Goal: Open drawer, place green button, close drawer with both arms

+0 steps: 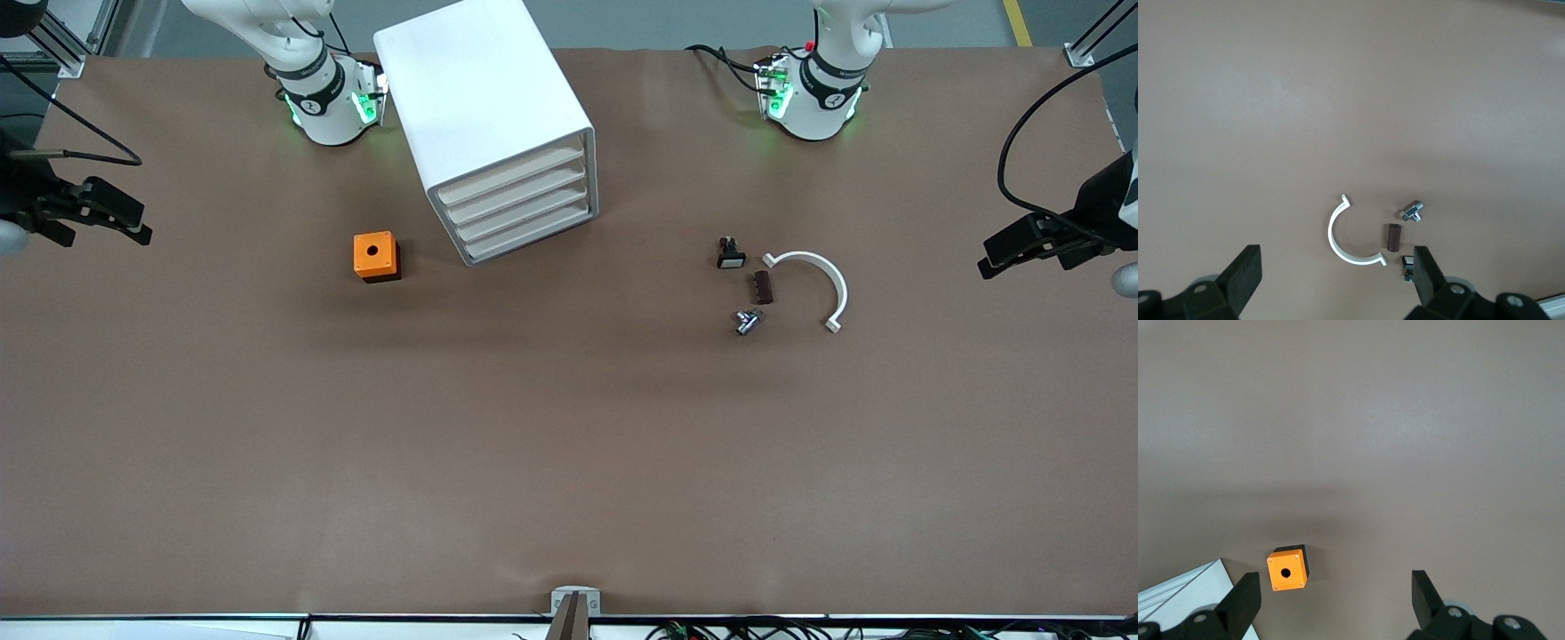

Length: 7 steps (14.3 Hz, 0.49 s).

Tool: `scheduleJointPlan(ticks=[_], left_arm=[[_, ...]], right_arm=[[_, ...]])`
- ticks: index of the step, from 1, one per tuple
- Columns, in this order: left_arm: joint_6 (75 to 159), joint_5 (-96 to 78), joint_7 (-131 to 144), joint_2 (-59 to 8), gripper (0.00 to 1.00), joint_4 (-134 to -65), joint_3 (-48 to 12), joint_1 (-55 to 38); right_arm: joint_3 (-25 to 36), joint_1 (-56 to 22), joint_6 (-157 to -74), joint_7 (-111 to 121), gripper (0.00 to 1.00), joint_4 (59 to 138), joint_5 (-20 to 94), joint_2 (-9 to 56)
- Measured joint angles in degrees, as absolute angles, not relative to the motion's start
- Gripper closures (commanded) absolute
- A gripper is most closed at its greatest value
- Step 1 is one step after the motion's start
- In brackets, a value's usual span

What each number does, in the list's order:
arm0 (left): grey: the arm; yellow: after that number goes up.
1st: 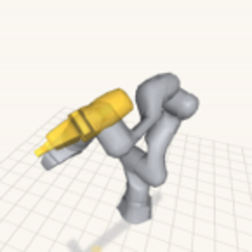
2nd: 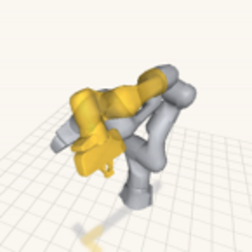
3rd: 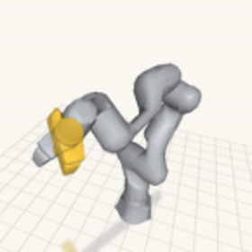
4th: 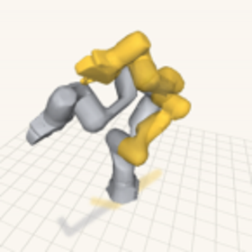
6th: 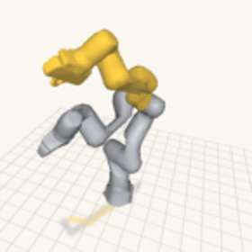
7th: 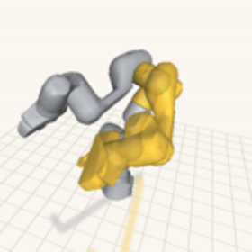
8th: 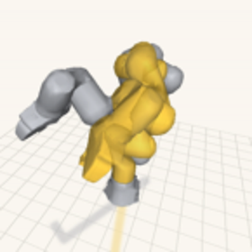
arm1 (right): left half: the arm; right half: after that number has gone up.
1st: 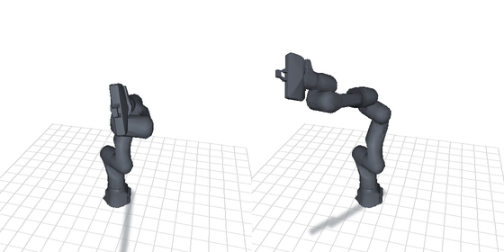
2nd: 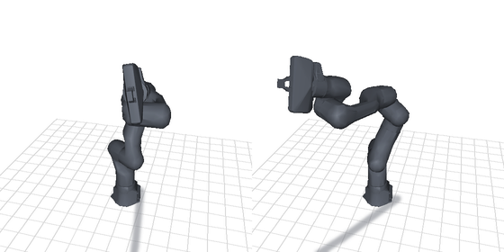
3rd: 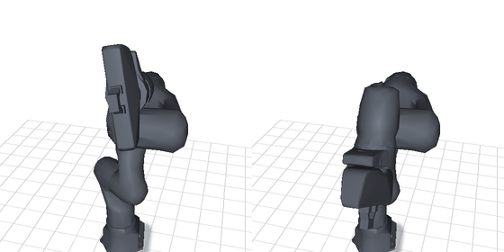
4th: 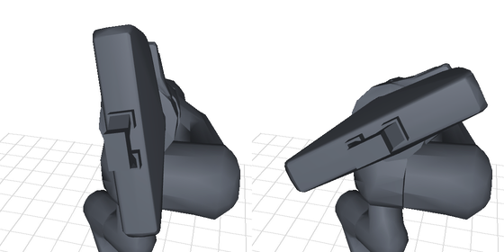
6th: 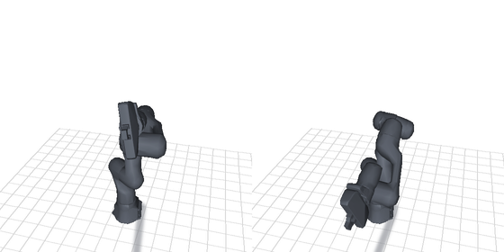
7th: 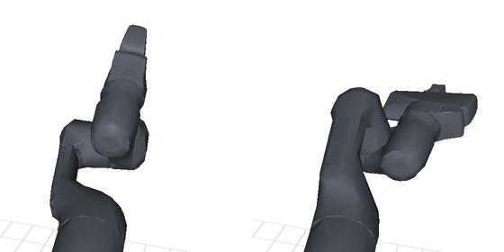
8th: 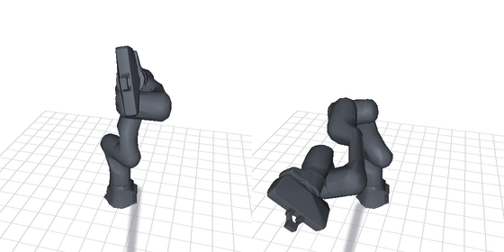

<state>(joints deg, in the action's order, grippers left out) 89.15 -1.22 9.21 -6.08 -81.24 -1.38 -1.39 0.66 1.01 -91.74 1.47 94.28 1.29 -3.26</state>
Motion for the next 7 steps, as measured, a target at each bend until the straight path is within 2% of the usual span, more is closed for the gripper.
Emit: scheduleJointPlan(ticks=[7], left_arm=[[89.07, -1.22, 9.20, -6.08, 0.00, -81.24, -1.44, -1.60]], right_arm=[[0.68, 1.01, -91.75, 1.47, 0.00, 94.28, 0.62, -3.27]])
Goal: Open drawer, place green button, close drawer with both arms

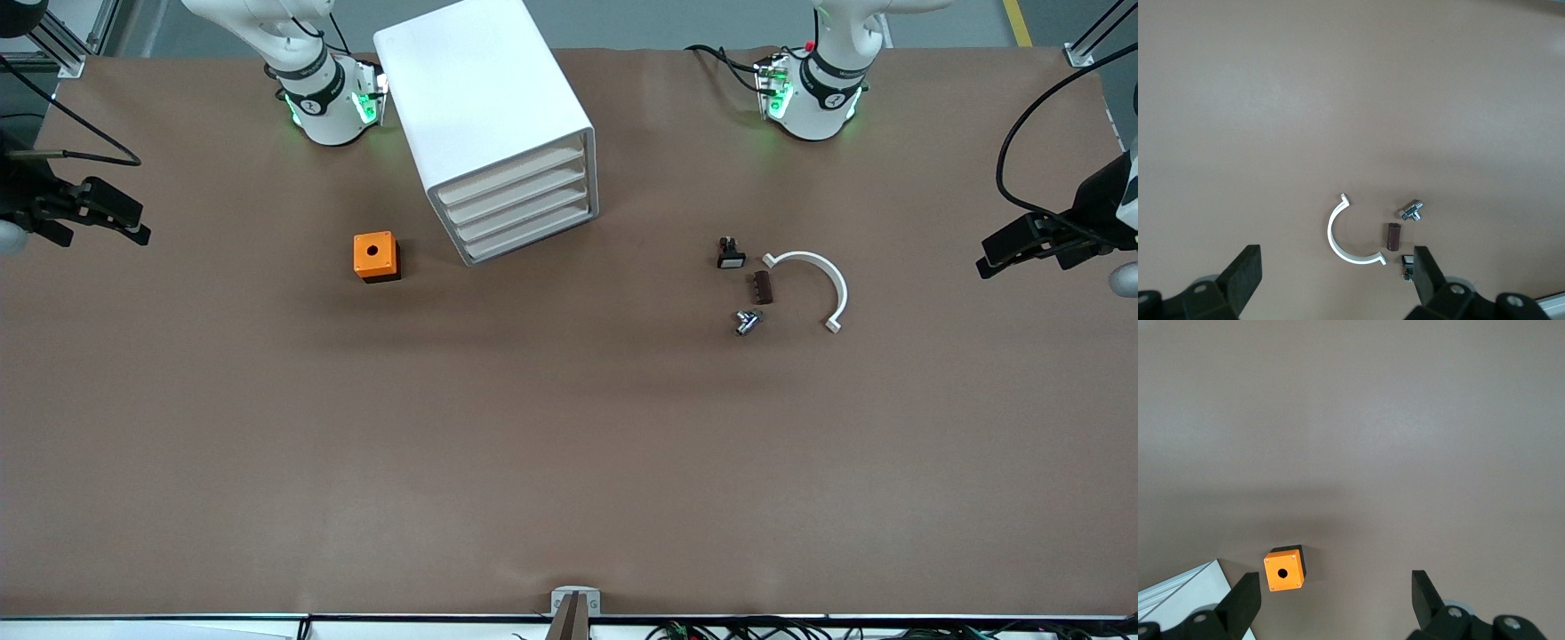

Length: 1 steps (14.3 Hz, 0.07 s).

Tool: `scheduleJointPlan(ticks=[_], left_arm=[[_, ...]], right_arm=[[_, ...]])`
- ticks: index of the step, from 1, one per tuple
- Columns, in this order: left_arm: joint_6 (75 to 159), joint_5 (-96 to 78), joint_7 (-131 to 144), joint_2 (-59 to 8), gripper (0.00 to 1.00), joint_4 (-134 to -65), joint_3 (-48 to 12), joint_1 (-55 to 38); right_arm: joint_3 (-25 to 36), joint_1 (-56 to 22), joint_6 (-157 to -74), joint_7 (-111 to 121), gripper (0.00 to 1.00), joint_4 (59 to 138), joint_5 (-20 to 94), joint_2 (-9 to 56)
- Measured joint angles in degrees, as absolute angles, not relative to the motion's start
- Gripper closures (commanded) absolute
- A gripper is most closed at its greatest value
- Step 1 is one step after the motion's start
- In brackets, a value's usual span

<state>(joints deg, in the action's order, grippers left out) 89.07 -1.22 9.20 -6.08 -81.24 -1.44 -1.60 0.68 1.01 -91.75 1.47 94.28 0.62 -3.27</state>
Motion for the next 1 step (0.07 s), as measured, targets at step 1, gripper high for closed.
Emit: scheduleJointPlan(ticks=[1], left_arm=[[89.06, -1.22, 9.20, -6.08, 0.00, -81.24, -1.44, -1.60]], right_arm=[[0.68, 1.01, -91.75, 1.47, 0.00, 94.28, 0.45, -3.27]])
